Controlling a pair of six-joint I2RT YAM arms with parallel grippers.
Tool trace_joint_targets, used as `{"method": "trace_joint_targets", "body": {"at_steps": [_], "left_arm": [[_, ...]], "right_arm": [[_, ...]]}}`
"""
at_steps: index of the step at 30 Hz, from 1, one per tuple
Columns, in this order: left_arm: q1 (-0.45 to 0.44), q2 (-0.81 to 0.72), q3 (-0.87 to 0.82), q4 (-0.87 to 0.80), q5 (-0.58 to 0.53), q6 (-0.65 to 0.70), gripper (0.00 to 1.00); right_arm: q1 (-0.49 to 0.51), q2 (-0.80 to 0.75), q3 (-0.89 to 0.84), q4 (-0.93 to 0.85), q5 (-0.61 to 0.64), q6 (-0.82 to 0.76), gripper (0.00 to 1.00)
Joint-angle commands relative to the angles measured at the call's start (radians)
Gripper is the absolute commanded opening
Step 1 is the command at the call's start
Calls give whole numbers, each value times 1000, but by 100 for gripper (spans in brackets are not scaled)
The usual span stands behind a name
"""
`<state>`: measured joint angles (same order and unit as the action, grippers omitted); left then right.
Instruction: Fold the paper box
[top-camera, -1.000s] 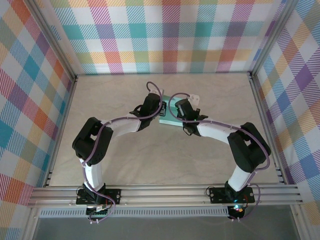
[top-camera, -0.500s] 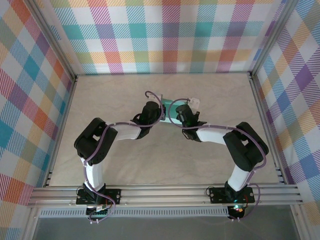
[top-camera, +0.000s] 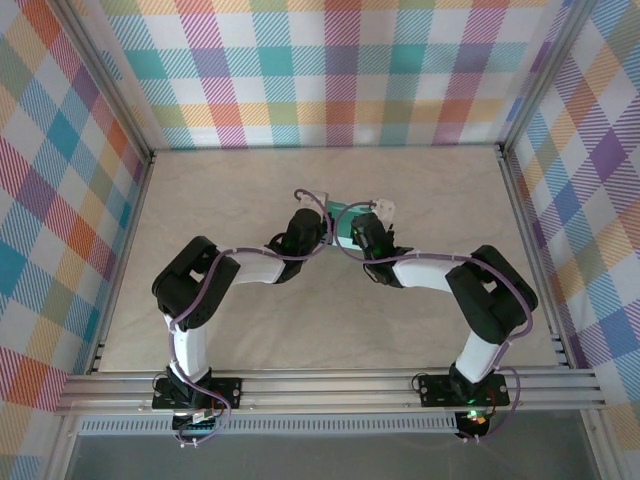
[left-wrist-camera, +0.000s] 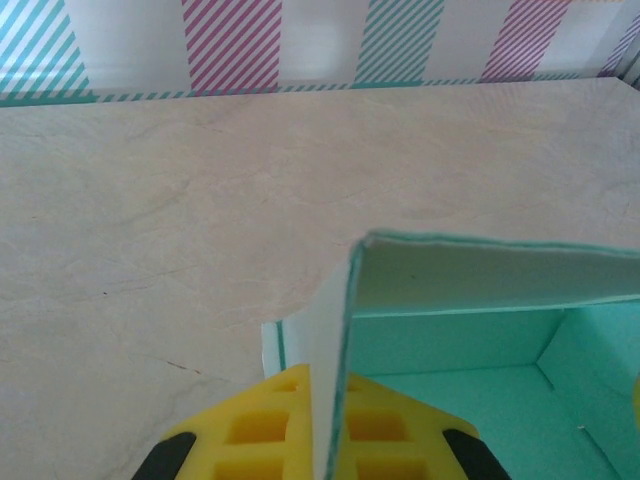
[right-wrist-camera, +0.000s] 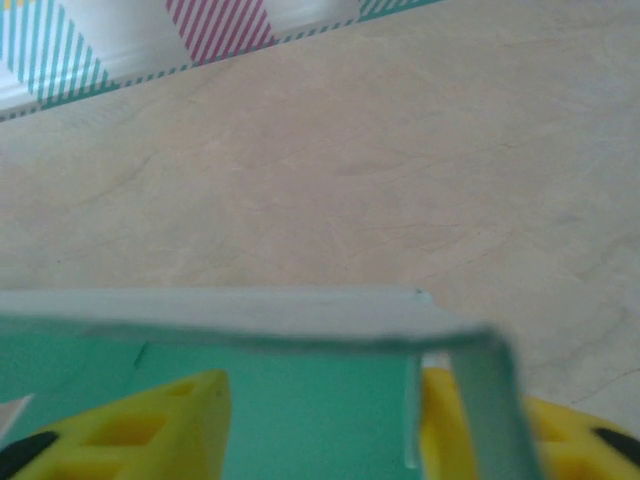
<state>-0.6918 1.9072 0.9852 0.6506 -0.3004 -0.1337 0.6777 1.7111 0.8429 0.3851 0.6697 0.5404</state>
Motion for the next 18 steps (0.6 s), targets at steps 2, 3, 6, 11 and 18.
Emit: {"method": "trace_joint_targets", "body": {"at_steps": [2,3,6,11,18], "left_arm": [[-24,29,0,-25,20,13,0],[-25,29,0,-24,20,15,0],[-25,27,-3,-19,17,15,0],[-24,30,1,-21,23,23,0],[-24,38,0,-19,23,31,0]], "right_arm": [[11,-90,-45,-5,-71,-2,63],[11,-106,-57,-9,-76,-5,66],[10,-150,-90,-25,-88,-39,77],[5,-268,-180,-32,-149,-73,85],[-14,-506,-275,-61,-191,-96,85]]}}
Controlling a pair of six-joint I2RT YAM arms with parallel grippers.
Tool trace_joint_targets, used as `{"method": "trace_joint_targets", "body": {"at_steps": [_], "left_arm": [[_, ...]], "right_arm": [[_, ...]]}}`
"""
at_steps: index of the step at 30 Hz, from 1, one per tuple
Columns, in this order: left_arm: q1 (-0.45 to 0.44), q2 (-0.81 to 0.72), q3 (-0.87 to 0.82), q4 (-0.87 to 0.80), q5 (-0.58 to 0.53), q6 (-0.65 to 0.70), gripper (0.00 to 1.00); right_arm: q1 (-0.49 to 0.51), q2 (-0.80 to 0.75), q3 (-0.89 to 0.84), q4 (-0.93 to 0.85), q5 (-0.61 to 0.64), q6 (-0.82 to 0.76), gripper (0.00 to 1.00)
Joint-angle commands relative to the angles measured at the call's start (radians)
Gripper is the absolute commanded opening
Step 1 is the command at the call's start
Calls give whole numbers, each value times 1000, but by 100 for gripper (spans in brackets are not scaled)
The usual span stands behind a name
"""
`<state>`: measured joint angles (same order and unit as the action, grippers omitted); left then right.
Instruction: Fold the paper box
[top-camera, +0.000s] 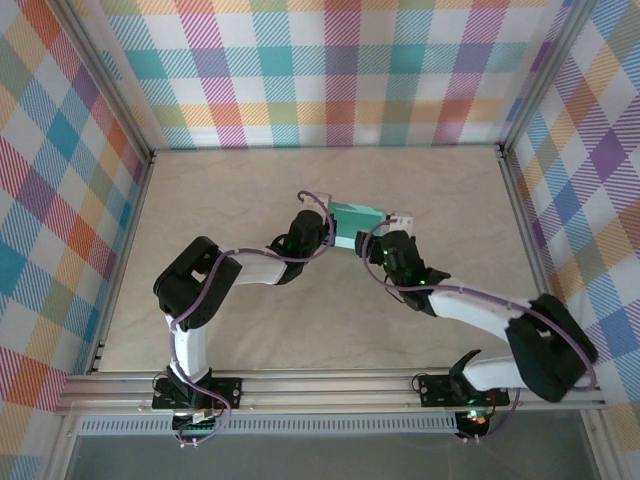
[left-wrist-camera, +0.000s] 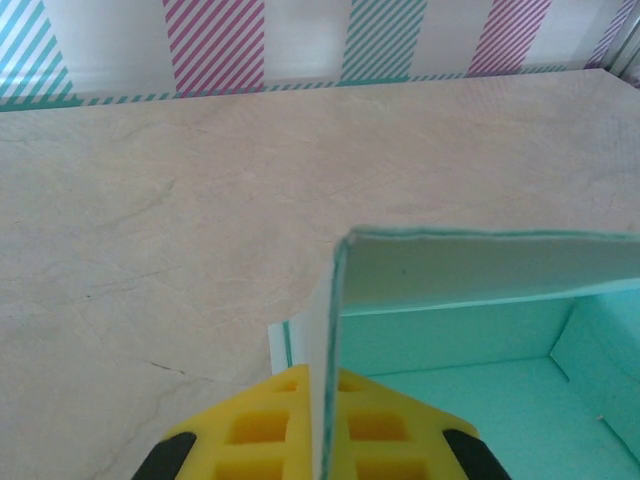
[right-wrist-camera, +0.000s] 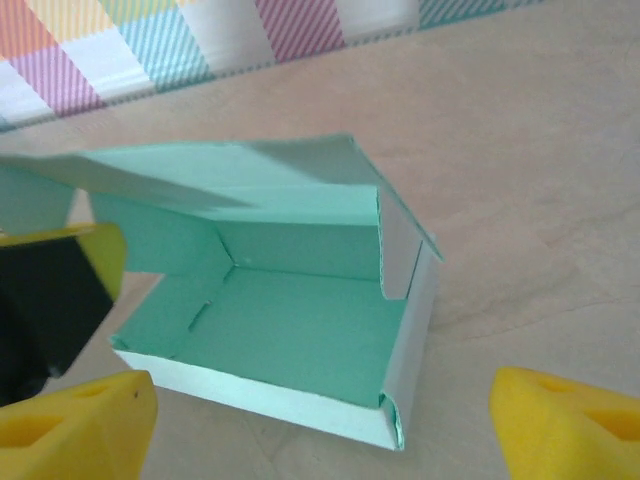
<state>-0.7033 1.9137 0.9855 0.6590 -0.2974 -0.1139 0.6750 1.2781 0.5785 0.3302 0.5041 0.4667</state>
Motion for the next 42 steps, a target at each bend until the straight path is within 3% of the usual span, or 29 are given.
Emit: {"method": "trace_joint_targets", "body": {"at_steps": [1,6,8,13,22,33,34,35,42], "left_arm": [[-13,33,-2,-25,19,11,0],[-13,35,-7,-20,16,17,0],[-14,33,-9,-18,14,19,2],[-18,27,-22,-12,11,19,7],[-33,19,-39,-7,-5,20,8],[-43,-36,-105,-76,-79,-66,13],[-45,-45,-118,-71,-77,-81,18],[-47,-54,-129,-66,-67,-84,31],[-58,-153,-199,-145,3,-89,57]], "right_arm": [[-20,-98,-5,-17,-36,-30,85],[-69,-166,44,-60,-114,-44,85],[-125,-146,123,-177,-168,26,84],[-235,11,352,-426,-349,175,85],[-272,286,549,-528,-422,209,84],[-272,346,439,-499,-466,232,82],[-271,347,429,-497,-467,233,82],[-271,348,422,-496,-466,233,82],[-271,369,430,-498,-462,232,82]]}}
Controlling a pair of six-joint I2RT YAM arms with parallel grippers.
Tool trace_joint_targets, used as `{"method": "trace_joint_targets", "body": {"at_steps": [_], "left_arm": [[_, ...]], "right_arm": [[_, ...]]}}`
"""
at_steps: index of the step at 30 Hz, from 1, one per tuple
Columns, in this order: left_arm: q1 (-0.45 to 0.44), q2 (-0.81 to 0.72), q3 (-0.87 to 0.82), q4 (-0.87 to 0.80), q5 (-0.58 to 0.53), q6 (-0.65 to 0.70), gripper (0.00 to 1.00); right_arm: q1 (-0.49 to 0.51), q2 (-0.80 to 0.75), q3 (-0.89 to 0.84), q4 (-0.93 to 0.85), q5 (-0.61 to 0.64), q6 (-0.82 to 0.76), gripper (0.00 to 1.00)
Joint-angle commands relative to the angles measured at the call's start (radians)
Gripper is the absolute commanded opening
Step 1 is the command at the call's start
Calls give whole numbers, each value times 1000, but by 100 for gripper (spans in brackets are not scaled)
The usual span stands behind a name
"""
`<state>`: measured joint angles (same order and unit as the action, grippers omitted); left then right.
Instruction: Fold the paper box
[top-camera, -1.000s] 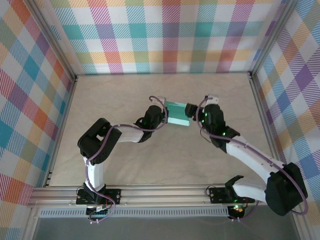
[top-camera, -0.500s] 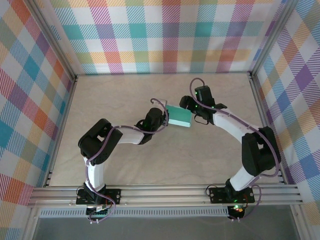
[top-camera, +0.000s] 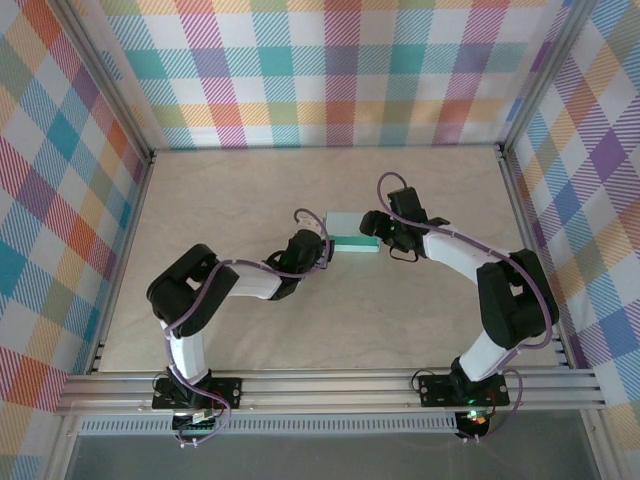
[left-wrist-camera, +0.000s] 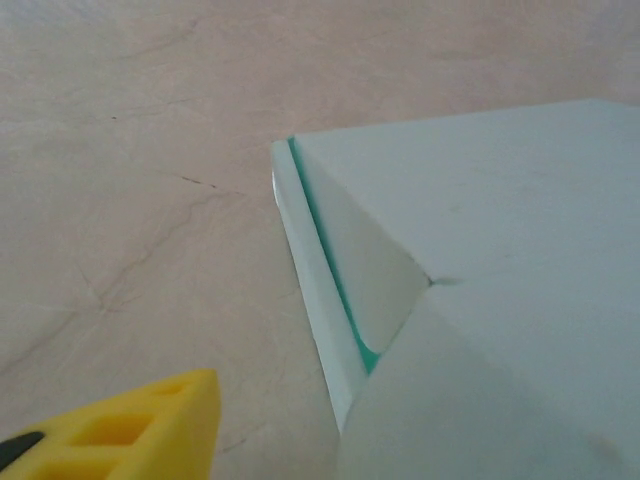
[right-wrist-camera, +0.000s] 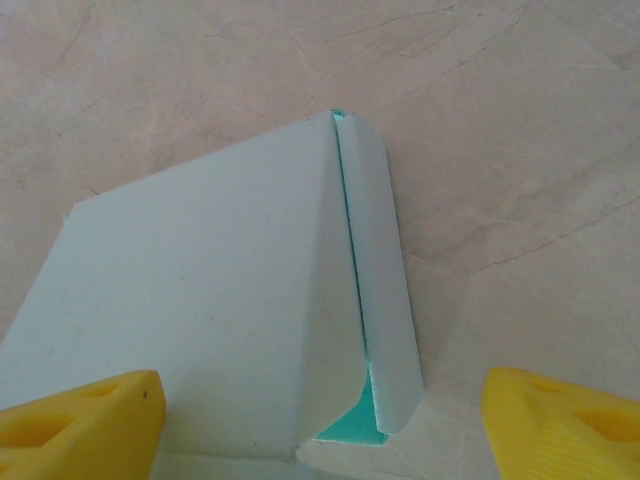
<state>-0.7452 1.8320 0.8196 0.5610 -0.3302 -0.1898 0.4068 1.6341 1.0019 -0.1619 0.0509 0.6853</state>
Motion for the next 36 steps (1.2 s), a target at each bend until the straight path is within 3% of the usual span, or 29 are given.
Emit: {"method": "trace_joint_targets", "body": {"at_steps": [1,7,11,13,16,19,25,36], "left_arm": [[-18,-94,-53,-52,59,-12,60],[-21,-248,-191,-10,250,68,77],[-16,-363,-221,-36,276,73,90],[-5,-400,-201,-54,311,39,100],[38,-385,-105,-152,331,-90,100],[103,-281,90,-401,377,-237,95],[159,-88,311,-575,461,-297,76],[186,151,475,-625,565,-337,51]], "right_arm": [[-2,18,12,-8,-8,11,82],[-6,55,32,-9,-18,-18,83],[-7,72,32,-1,-16,-32,83],[-7,83,30,-2,-7,-39,83],[-8,94,28,-4,6,-54,83],[-8,97,20,-7,29,-79,80],[-8,102,15,-36,81,-144,70],[-16,94,29,-25,22,-166,65]]}}
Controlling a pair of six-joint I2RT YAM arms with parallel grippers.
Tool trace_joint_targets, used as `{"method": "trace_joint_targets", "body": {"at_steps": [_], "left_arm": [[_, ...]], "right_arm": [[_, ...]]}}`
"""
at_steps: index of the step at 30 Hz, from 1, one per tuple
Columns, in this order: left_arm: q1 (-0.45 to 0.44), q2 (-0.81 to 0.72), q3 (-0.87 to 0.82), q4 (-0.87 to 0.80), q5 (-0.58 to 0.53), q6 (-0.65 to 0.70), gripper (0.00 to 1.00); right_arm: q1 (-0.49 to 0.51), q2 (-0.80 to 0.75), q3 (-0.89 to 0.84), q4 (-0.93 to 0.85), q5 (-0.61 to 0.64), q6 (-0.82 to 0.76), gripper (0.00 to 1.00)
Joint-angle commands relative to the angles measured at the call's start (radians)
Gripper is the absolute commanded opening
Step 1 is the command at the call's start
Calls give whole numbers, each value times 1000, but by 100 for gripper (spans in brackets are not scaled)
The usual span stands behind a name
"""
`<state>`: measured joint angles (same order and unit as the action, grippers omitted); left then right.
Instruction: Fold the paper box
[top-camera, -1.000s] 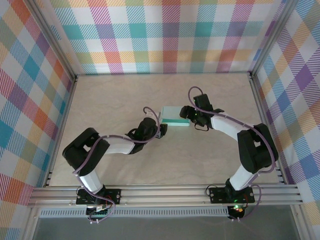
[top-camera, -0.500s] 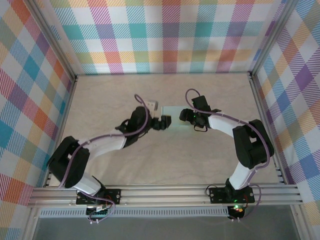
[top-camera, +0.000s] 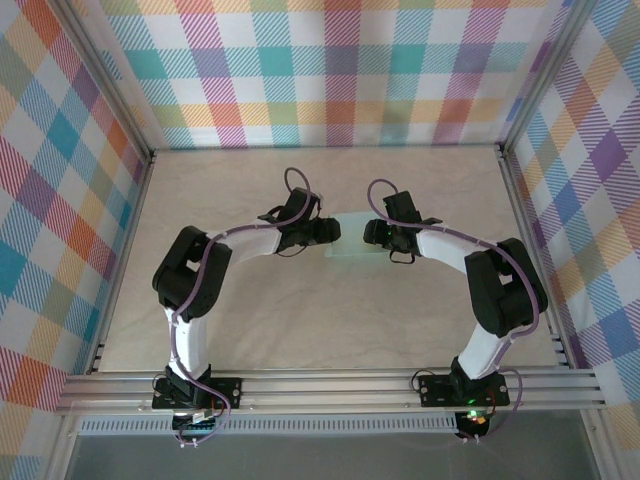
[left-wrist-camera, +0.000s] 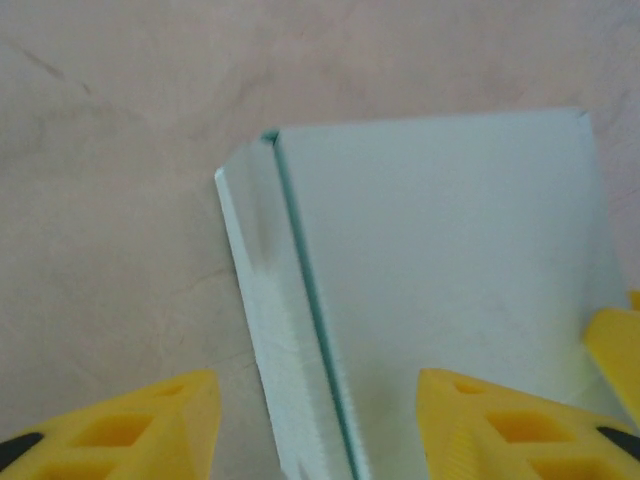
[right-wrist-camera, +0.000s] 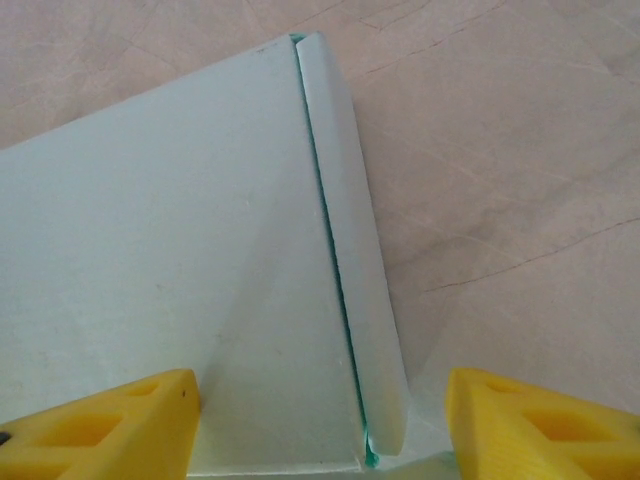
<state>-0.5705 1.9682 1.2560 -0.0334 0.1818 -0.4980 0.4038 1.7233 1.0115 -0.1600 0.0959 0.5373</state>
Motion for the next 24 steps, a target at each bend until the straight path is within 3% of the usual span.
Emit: {"method": "trace_joint_targets", "body": {"at_steps": [1,8,24], "left_arm": [[19,23,33,-15,70,-54,50],[53,26,-30,66,144,-127,39],[130,21,-171,230,302,-209,33]], "right_arm": [[-17,2,17,-18,-44,-14,65],[-50,-30,-24,50,-128,27,72],[-157,-25,-123,311,-464,138,79]]}}
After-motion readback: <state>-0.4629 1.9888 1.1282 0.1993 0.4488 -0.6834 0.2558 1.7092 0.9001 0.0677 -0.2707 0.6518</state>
